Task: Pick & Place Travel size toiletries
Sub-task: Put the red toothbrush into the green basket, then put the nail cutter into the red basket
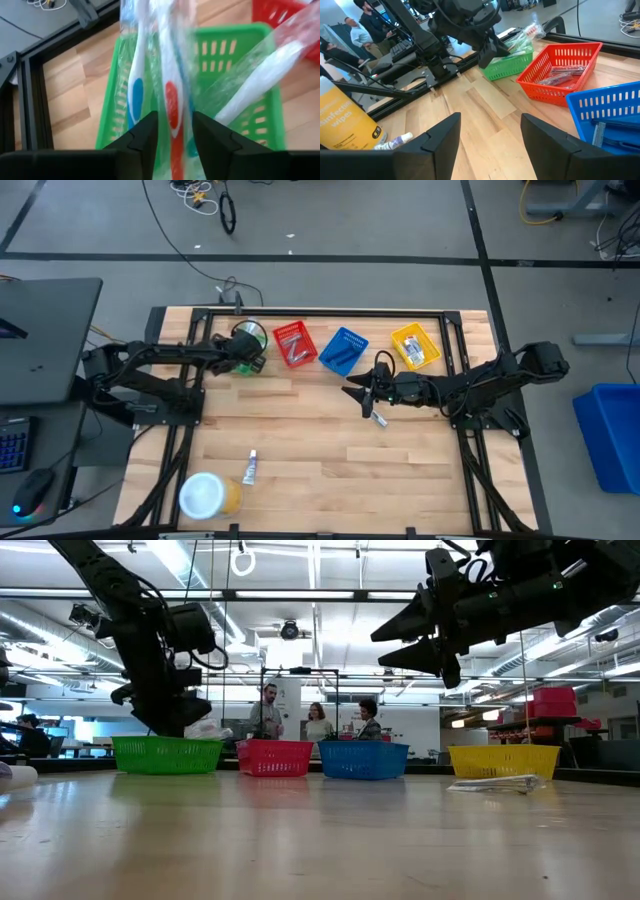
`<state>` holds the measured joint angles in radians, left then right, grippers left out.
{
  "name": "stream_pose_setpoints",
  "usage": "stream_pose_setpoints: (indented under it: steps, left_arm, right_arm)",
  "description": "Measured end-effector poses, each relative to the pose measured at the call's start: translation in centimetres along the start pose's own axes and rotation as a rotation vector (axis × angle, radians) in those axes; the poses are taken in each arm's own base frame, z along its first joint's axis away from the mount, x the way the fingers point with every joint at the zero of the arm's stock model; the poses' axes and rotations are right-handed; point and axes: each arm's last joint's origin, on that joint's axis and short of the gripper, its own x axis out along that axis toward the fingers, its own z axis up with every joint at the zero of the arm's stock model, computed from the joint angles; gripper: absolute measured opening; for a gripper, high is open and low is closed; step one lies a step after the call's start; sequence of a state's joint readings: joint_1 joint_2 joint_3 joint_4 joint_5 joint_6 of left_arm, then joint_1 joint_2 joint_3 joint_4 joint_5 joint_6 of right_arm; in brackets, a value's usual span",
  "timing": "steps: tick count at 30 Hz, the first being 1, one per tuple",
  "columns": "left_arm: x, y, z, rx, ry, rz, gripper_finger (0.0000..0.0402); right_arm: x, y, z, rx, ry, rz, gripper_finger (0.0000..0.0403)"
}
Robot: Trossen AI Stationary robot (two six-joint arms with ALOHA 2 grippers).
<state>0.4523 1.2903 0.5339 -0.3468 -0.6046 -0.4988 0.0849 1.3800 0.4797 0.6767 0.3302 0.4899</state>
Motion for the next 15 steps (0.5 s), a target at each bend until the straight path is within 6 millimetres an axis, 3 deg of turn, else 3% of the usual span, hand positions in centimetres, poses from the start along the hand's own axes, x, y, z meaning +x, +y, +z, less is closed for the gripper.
stream_pose_setpoints:
  steps: [7,15]
  left_arm:
    - [-1.3,-0.9,1.4,0.045,-0.025,-0.032,0.0160]
    - [-3.6,-2.3,2.2,0.092,-0.031,-0.079,0.0165]
  right_arm:
    - [0.0,-0.1,-0.1,-0.005,0.013,-0.004,0.0214]
    - [-0.2,-1.0,-1.8,-0.037,0.190,-0.094,0.0218]
